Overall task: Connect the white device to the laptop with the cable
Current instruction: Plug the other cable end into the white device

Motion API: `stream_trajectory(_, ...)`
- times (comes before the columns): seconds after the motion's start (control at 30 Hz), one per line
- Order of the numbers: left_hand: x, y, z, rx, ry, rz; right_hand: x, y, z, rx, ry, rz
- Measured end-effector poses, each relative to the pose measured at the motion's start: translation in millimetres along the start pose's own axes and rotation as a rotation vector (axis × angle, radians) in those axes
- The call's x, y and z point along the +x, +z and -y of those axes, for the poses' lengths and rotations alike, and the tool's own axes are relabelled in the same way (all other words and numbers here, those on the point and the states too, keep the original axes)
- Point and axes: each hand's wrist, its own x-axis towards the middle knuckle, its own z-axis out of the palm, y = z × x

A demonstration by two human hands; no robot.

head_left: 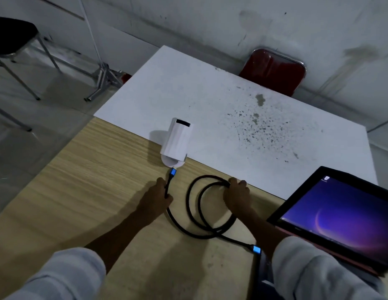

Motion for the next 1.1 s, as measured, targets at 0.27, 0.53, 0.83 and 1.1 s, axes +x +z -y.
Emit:
stream_trajectory(0.27,-6,4,-5,-0.042,0.028,0.004,-3,-2,-2,0.241,-0.275,0.15)
stream_trajectory(0.53,-10,-5,6,-0.099,0.06,-0.096,2,-5,32,0.246,-0.376,0.147)
stream_trajectory(0.83,-1,-9,-6,-0.788,-0.151,-0.233,40,-55,144,0.146,-0.745,-0.11)
stream_trajectory(1.1,8,-10,-4,-0.919,-0.168,-0.18,65,-52,164,-0.178,-0.667,0.083)
